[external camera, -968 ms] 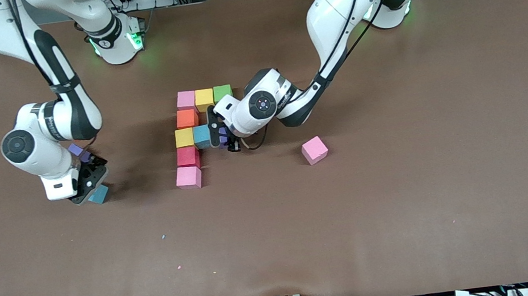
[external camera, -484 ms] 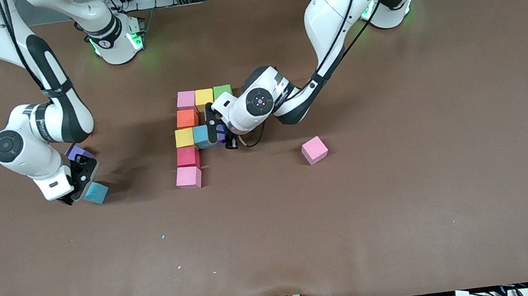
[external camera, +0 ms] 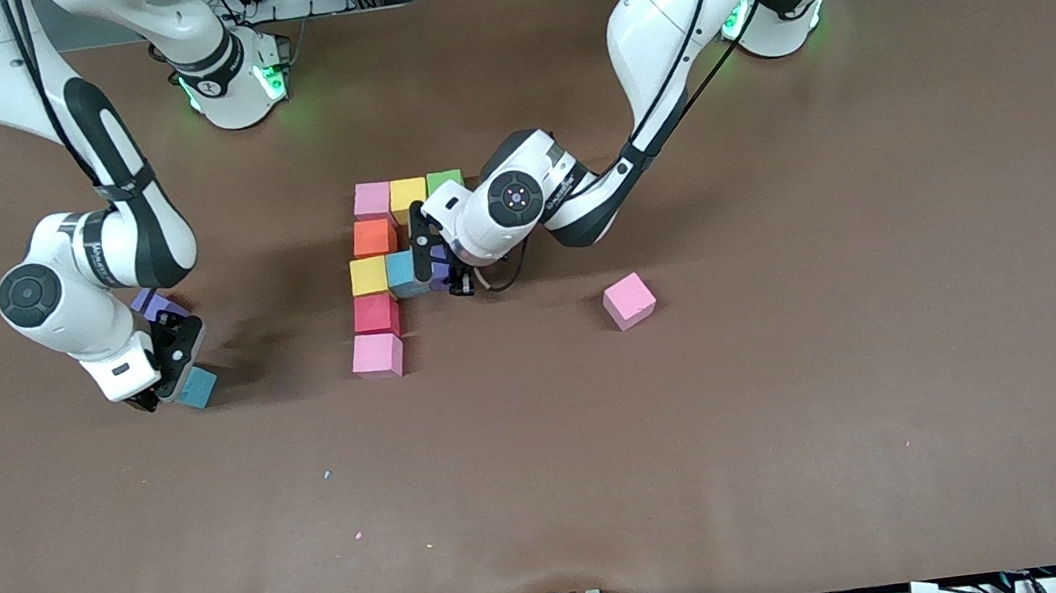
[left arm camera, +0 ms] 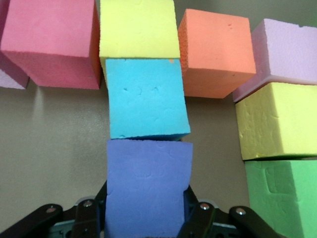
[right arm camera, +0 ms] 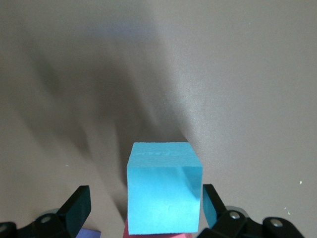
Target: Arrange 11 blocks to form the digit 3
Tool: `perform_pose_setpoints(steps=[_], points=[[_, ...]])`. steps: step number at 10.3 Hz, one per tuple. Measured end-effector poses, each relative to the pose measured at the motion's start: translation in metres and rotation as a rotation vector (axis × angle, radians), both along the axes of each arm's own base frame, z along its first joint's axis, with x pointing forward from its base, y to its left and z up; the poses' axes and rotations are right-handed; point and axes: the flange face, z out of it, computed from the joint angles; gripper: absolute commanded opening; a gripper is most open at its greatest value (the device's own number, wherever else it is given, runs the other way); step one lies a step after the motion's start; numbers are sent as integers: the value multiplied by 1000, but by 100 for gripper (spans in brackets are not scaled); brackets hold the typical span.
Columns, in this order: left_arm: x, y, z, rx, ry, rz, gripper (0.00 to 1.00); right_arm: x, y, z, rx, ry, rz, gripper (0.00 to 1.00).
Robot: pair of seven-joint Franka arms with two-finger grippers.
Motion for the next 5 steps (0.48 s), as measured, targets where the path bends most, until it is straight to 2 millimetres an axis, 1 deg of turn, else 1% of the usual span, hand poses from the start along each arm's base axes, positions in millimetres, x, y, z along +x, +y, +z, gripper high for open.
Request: perform_pose_setpoints(steps=[1,2,3,4,5], points=[[-2,-1,0,-1,1,7,15,0,-1,-3,-3,-4,5,100],[-3,-2,0,-1,2,13,15,1,-1,-5,-6,-11,7,100],[-4,-3,0,-1,2,13,19,1,-1,-9,-9,-14,9,100],[-5,-3,0,-1,3,14,99,1,-1,-12,-12,-16,11,100],[-5,-3,0,-1,3,16,100,1,-2,-16,-15,-18,11,100]])
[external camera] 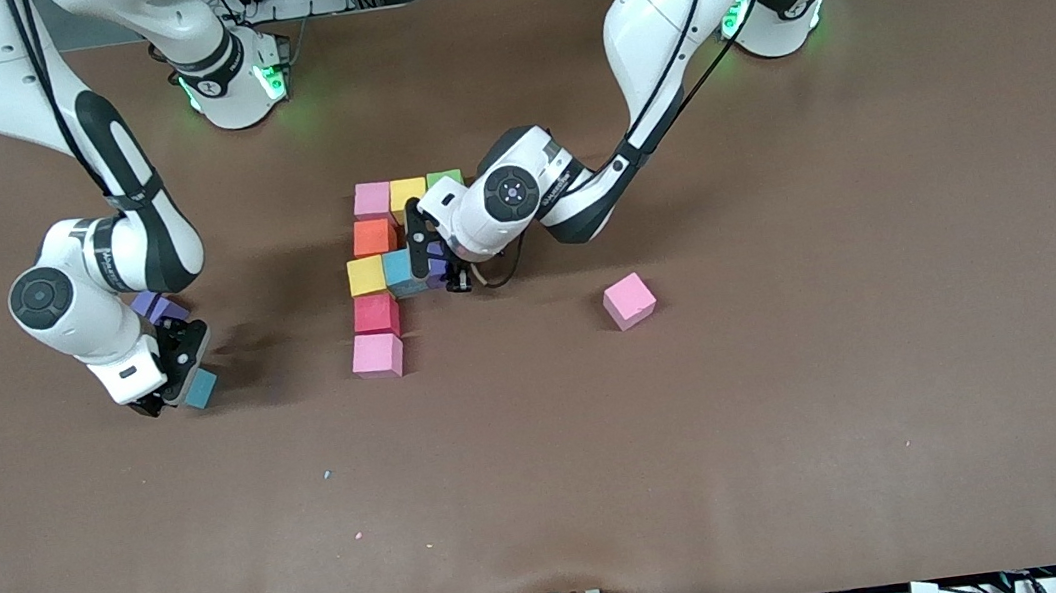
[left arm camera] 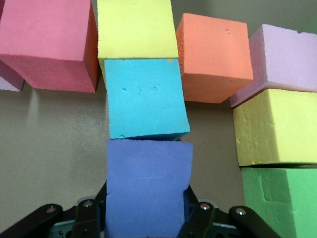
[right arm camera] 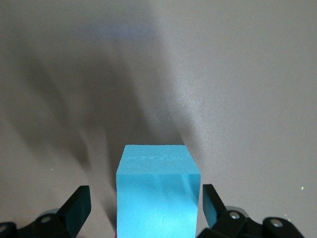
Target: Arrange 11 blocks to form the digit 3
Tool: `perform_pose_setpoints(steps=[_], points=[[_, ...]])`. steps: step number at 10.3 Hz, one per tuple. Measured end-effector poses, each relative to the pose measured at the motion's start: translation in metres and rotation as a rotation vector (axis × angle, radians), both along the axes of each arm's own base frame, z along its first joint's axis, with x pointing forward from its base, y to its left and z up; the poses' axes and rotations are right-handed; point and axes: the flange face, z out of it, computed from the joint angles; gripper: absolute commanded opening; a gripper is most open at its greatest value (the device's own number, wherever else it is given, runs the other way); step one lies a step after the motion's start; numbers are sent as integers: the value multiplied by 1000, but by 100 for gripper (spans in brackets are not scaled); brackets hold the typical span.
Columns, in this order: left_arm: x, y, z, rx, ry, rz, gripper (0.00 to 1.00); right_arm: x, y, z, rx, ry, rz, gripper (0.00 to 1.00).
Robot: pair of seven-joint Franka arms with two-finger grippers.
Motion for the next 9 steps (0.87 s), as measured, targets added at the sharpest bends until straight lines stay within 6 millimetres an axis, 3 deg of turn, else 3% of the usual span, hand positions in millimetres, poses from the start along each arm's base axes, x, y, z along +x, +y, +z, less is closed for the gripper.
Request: perform_pose_setpoints(steps=[2,3,4,5,9], points=[[0,0,0,2,6,16,100,0,-2,-6,-5,-4,0,100],[0,0,2,0,5,21,100,0,-3,-7,-7,-4,-1,84],[1,-1,6,1,5,22,100,0,-4,-8,-9,-9,6,42],[0,0,14,16,19,17,100,2,-5,-8,-12,-23,23,25],[-4,7,75,114,102,43,100,5,-2,-6,-15,-40,57,17]])
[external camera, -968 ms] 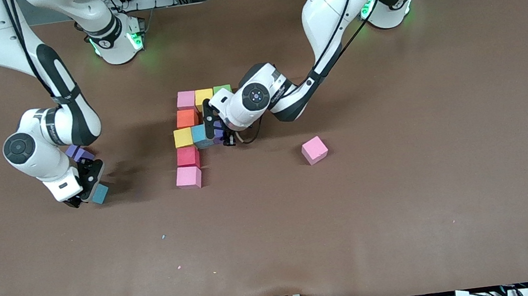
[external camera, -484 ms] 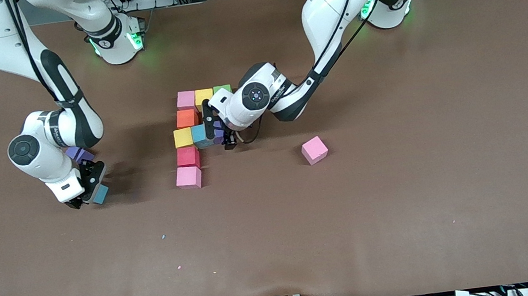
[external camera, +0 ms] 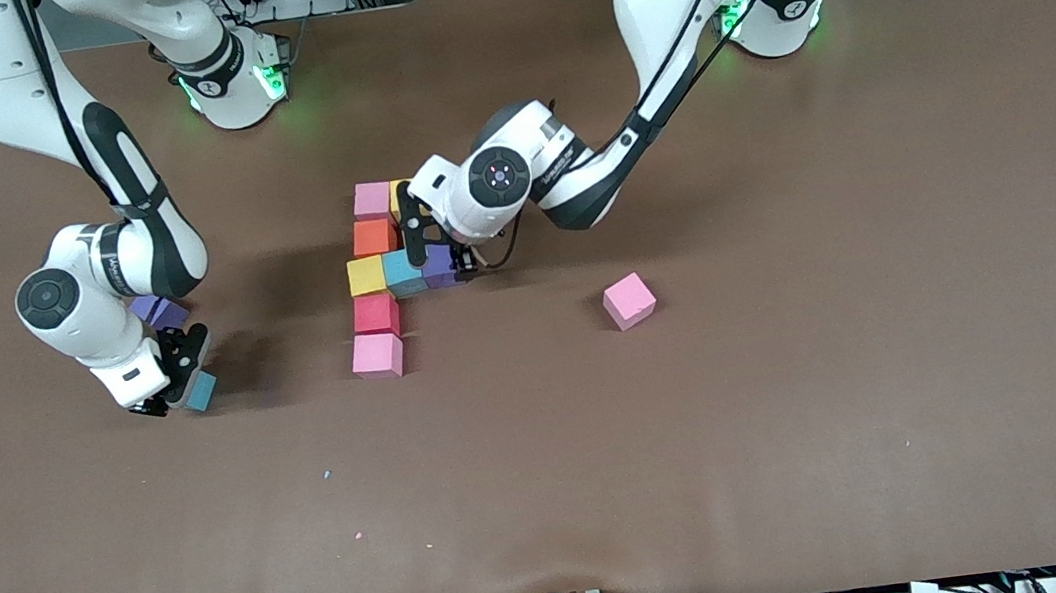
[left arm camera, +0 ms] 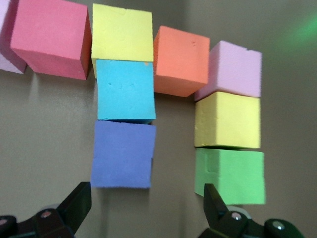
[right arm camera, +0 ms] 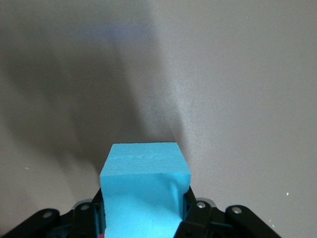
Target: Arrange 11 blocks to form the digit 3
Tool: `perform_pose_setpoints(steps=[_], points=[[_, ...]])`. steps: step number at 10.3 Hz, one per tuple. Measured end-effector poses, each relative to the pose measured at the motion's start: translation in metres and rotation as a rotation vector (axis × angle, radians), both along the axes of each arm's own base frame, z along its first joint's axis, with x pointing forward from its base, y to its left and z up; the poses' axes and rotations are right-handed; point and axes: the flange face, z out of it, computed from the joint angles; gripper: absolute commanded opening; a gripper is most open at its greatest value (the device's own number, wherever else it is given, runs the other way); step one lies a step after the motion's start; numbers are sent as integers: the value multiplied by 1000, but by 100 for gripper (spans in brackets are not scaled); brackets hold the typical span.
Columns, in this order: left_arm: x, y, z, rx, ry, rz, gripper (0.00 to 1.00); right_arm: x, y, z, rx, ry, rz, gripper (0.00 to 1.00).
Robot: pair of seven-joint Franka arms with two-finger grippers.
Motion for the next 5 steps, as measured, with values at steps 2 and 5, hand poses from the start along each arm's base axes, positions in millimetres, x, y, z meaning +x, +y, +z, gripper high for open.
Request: perform_pose_setpoints(steps=[2,5], points=[[-2,1,14,15,10,16,100,9,17,7,8,-20,31,17],[11,20,36,69,38,23,100,30,66,32,31,22,100,17]])
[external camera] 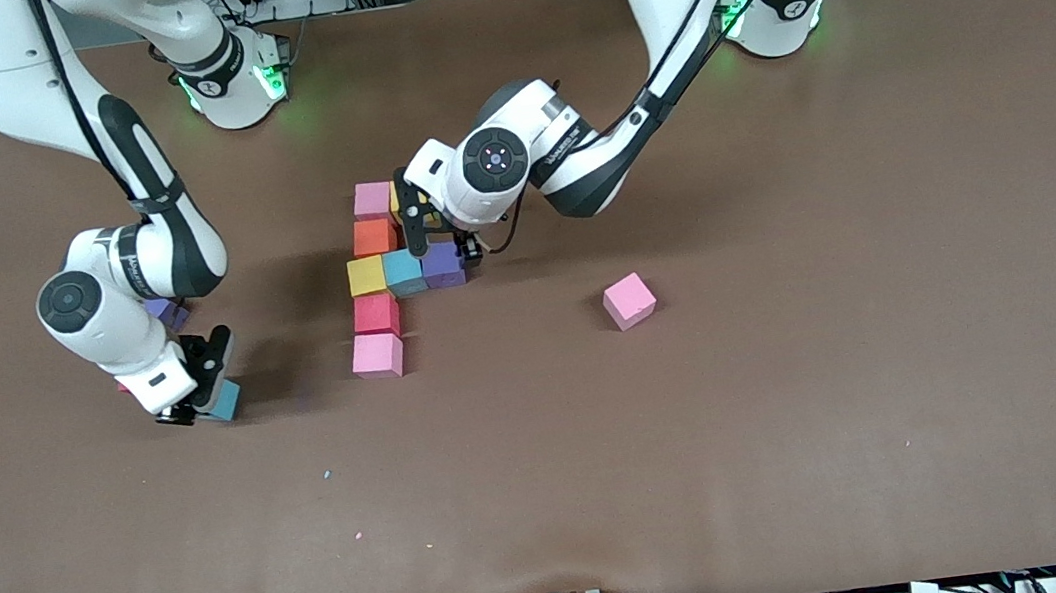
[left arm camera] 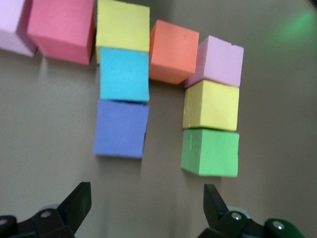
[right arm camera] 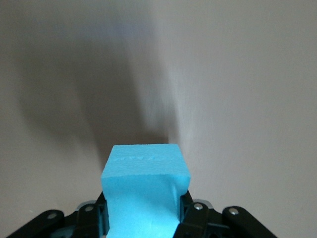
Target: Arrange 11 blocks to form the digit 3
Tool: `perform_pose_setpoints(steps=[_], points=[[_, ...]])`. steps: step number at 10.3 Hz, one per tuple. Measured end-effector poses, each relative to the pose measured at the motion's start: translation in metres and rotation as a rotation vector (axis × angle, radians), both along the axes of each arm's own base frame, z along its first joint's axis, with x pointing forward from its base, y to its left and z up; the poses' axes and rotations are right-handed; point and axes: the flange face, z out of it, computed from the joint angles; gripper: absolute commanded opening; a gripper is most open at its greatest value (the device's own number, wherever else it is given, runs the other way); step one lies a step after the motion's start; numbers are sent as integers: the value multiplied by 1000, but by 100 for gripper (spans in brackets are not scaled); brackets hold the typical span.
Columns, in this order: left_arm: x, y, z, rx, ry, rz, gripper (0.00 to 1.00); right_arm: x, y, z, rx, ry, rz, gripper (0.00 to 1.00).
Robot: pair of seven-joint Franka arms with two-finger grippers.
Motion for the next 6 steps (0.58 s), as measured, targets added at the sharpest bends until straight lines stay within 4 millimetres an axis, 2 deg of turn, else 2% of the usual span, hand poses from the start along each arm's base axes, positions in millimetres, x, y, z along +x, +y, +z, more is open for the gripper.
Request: perform_pose_setpoints(steps=[1,3,5,6], points=[[13,14,6,24,-3,16,100,8,18,16,4,35,19,17],[49,49,1,91,-54,52,100,18,62,44,9,63,34,17],[83,89,-7,176,-97,67,100,20,112,61,12,68,37,17],[93,104,-10,211,-93,77,100,18,136,68,12,74,35,17]])
